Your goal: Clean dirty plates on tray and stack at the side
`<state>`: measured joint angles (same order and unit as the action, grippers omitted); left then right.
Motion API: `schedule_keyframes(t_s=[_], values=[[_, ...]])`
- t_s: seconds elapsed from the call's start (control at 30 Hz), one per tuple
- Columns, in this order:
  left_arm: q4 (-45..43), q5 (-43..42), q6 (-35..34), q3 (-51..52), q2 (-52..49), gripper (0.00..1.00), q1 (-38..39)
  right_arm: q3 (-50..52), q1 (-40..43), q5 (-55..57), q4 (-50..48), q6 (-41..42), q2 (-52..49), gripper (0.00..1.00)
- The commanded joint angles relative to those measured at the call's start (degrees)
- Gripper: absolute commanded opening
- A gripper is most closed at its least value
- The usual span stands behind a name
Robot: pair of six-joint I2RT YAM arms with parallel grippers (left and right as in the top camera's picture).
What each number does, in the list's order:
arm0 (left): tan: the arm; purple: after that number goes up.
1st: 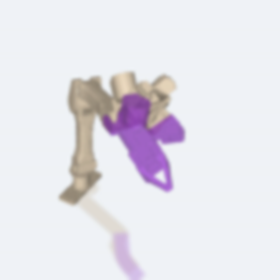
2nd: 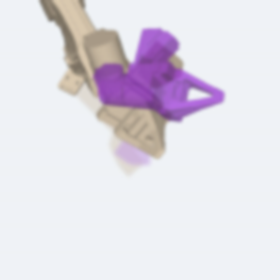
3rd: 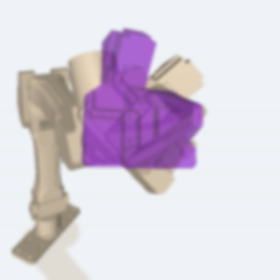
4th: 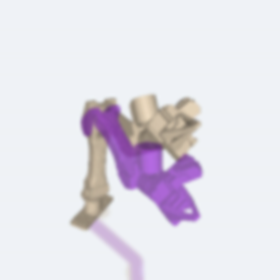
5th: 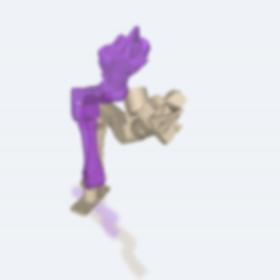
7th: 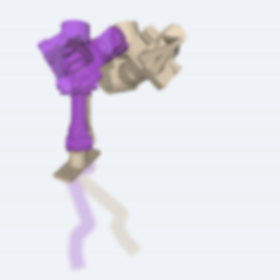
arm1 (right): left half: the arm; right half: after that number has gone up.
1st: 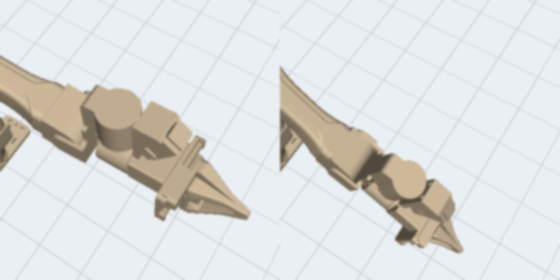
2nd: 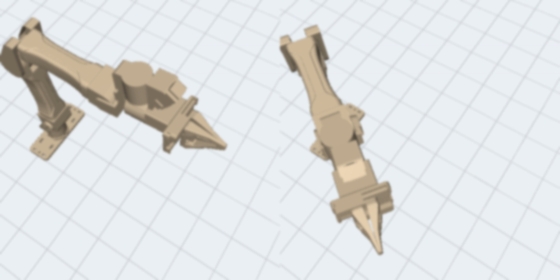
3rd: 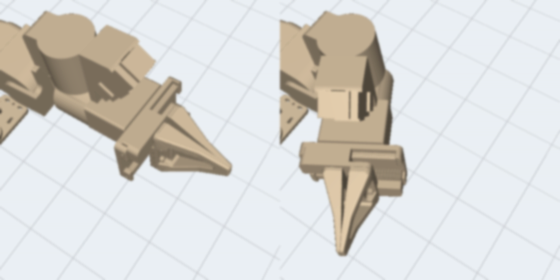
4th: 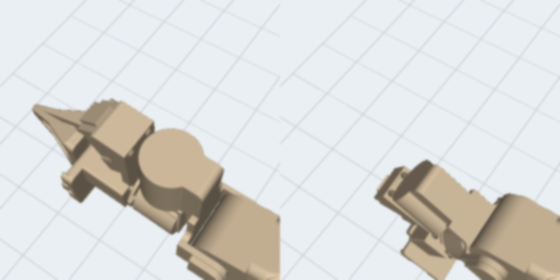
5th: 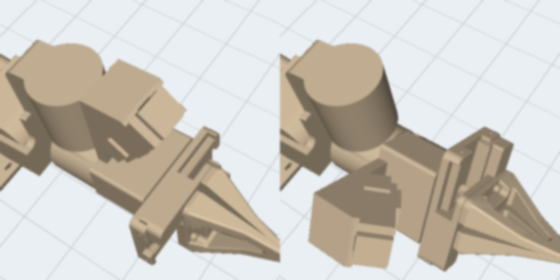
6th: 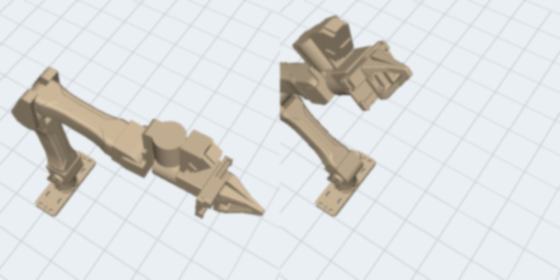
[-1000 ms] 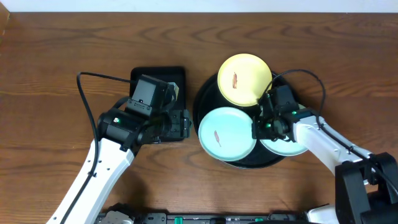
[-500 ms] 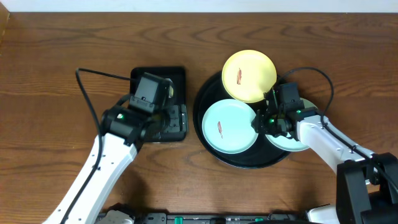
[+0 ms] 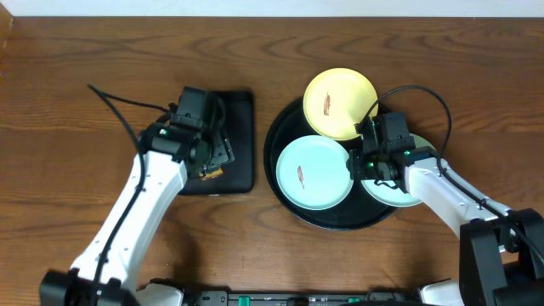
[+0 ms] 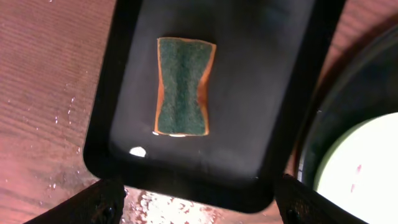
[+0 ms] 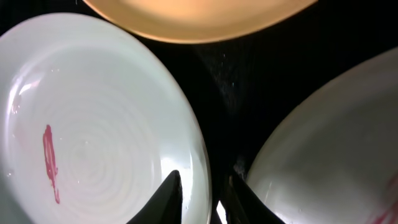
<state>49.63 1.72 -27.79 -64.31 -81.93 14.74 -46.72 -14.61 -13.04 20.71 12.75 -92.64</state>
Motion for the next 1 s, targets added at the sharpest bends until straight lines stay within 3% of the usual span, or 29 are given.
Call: schedule_keyframes(t_s=[0.0,0.17,0.37,0.5,0.9,0.97], values=[[0.04,0.26,5.11,0.28,-3.82,0.79,-0.22,0.68,-0.48,1.29,-1.38,-1.07,-1.70,0.20],[-0.81,0.26,5.07,0.28,-6.82,0.78,-0.33,0.66,-0.50,0.57,-3.63,-0.57,-6.29,0.18],[-2.10,1.46,5.09,0.35,-7.13,0.78,-0.33,0.55,-0.44,-0.11,-3.08,1.01,-7.08,0.01],[-2.69,5.18,5.09,0.35,-9.07,0.74,-0.33,0.48,-0.37,-0.07,-2.23,2.38,-6.99,0.01],[-7.52,5.22,5.05,0.35,-22.64,0.45,-0.39,0.48,-0.37,-0.07,-2.23,2.43,-6.99,0.01],[-8.33,5.18,5.01,0.35,-23.52,0.33,-0.61,0.48,-0.37,-0.07,-2.23,2.43,-6.99,0.01]])
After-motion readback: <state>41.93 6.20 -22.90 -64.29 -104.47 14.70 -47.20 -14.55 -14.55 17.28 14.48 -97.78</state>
